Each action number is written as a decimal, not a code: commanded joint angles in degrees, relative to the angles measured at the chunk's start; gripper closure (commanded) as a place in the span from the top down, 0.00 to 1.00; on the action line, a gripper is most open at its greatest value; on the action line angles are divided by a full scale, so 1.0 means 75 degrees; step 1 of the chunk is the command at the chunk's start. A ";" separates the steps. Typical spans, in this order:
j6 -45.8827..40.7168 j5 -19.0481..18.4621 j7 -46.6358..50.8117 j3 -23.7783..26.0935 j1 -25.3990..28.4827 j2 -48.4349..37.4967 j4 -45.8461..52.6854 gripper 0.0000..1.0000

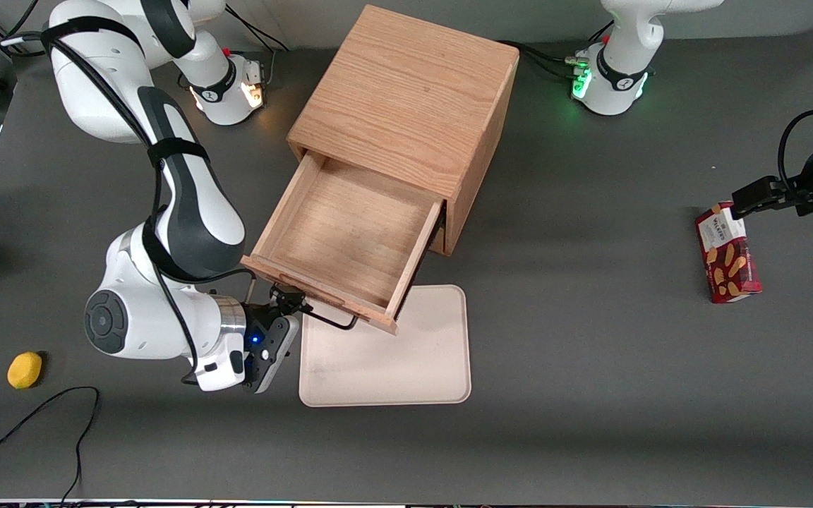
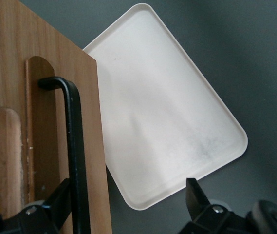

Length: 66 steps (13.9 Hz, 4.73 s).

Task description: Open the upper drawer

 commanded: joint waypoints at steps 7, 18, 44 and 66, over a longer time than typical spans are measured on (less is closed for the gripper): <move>-0.0512 -0.0083 0.0015 -0.0033 -0.0196 -0.0122 0.0618 1.00; -0.2365 -0.0596 0.0695 -0.1017 -0.0677 -0.2837 -0.1168 1.00; -0.1449 -0.2403 0.5148 -0.0470 -0.2232 -0.6230 -0.5126 1.00; -0.1978 -0.2427 0.4913 -0.0445 -0.2633 -0.5667 -0.3952 1.00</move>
